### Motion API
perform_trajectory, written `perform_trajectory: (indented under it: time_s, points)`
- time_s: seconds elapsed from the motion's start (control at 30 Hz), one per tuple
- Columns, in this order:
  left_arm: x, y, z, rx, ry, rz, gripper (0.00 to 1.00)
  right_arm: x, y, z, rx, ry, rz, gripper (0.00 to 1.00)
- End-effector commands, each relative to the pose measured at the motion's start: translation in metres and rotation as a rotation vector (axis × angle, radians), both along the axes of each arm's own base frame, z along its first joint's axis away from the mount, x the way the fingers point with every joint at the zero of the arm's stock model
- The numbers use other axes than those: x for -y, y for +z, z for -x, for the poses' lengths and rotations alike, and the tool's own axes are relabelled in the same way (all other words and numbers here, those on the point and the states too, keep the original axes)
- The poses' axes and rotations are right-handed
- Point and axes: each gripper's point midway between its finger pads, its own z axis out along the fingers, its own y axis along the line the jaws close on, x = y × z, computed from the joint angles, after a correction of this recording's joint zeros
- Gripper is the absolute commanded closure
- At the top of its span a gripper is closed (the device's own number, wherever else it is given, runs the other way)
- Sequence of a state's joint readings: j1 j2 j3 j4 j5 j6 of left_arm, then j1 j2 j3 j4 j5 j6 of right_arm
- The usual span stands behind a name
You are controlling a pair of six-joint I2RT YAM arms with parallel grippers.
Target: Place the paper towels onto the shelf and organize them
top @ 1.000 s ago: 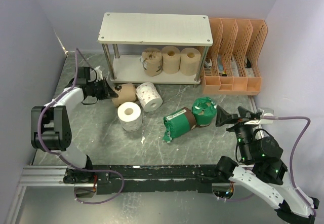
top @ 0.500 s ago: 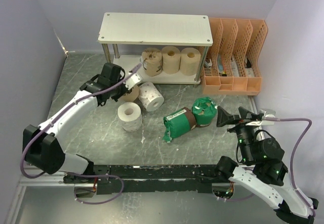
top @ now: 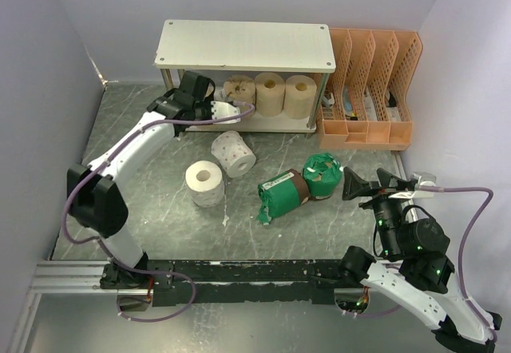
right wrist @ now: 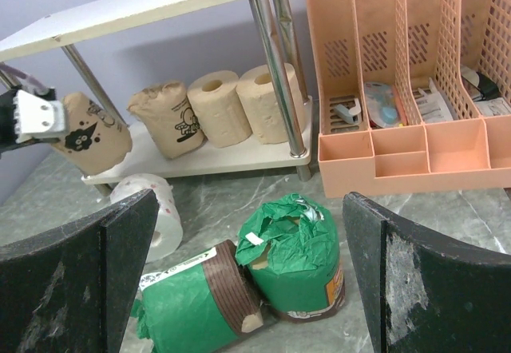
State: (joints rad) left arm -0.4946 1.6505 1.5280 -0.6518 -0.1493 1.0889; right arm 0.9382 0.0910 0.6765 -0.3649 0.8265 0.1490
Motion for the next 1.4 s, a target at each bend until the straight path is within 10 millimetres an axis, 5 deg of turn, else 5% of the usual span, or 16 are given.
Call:
perform_trajectory:
  time_s: [0.0,0.27,0.5,0.77,1.1,1.37]
  points:
    - [0.008,0.030,-0.042,0.151,-0.048,-0.119,0.93,0.004,0.002,0.003,0.015,-0.001,-0.022,0.00]
    - [0.014,0.010,-0.080,0.206,-0.047,-0.219,0.93,0.007,0.004,0.005,0.027,-0.004,-0.037,0.00]
    - [0.027,0.017,-0.094,0.254,-0.014,-0.154,0.93,0.005,0.003,0.004,0.023,-0.001,-0.026,0.00]
    - [0.045,0.045,-0.083,0.355,0.024,-0.078,0.93,0.007,0.003,0.004,0.027,-0.005,-0.028,0.00]
    - [0.037,0.023,-0.063,0.235,0.066,-0.109,0.93,0.004,0.002,0.003,0.020,-0.003,-0.016,0.00]
    - [0.044,0.037,-0.045,0.167,0.023,-0.043,0.93,0.004,0.001,0.002,0.016,-0.006,-0.014,0.00]
